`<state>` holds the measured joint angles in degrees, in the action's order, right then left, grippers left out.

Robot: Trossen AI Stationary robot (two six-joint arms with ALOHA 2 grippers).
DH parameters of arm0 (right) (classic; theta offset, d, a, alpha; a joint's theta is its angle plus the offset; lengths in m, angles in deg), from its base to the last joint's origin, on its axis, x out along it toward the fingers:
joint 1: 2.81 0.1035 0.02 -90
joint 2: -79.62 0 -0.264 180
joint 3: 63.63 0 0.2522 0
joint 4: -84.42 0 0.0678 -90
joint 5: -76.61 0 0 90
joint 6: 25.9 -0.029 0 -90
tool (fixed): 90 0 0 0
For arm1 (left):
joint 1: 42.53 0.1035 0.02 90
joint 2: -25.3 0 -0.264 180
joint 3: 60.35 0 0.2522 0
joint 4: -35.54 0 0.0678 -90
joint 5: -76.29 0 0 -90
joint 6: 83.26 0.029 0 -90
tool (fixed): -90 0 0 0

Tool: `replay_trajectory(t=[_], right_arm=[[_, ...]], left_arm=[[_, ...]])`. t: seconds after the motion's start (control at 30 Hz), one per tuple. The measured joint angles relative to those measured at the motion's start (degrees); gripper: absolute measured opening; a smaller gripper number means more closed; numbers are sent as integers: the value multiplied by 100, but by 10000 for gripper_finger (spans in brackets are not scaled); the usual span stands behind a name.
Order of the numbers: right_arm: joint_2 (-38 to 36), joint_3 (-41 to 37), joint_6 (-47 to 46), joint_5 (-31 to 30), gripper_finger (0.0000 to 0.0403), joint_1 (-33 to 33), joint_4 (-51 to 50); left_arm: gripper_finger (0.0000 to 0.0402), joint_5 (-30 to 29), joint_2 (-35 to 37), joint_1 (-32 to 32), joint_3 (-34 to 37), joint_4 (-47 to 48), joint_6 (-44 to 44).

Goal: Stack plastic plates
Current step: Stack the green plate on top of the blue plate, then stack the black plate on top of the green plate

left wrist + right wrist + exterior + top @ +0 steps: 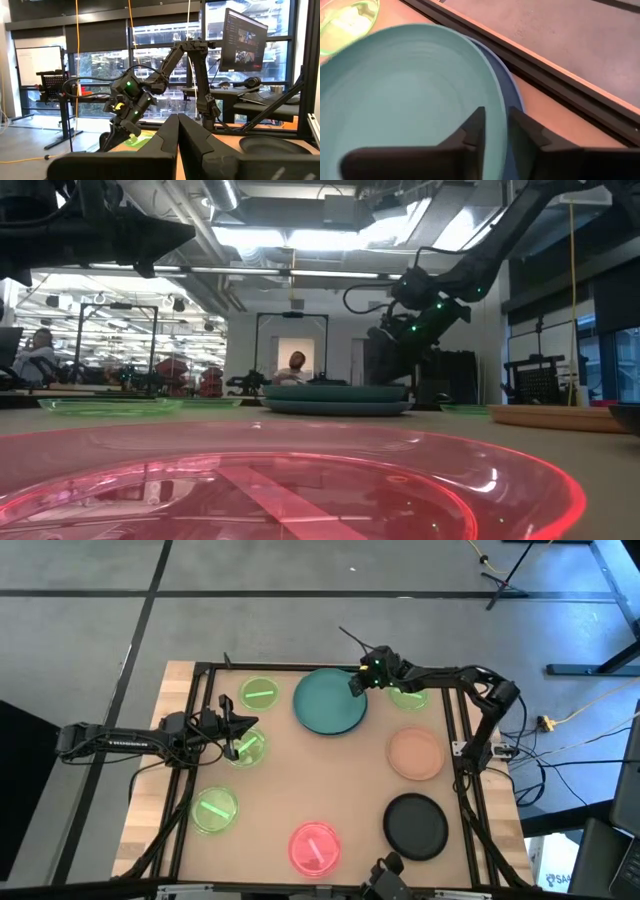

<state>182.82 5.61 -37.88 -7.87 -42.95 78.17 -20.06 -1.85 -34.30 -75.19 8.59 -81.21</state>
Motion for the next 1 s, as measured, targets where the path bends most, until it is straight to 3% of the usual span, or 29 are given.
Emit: replay_trajectory(t=[0.27, 0.43, 0.63, 0.8, 1.0], right_arm=[[-841, -7, 553, 6, 151, 46, -604], [-1909, -2, 1070, -154, 153, 395, -1840], [-2838, 0, 1244, -964, 150, 1032, -3306], [-3094, 0, 1236, -1531, 150, 1499, -4204], [-3095, -38, 1195, -1652, 150, 2103, -4437]], left_arm=[[2, 0, 0, 0, 0, 2, 0], [2, 0, 0, 0, 0, -19, -3], [2, 30, -15, -7, -6, -46, -44], [2, 168, -337, -106, -244, -20, -144], [2, 141, -1054, -326, -615, 213, -1]])
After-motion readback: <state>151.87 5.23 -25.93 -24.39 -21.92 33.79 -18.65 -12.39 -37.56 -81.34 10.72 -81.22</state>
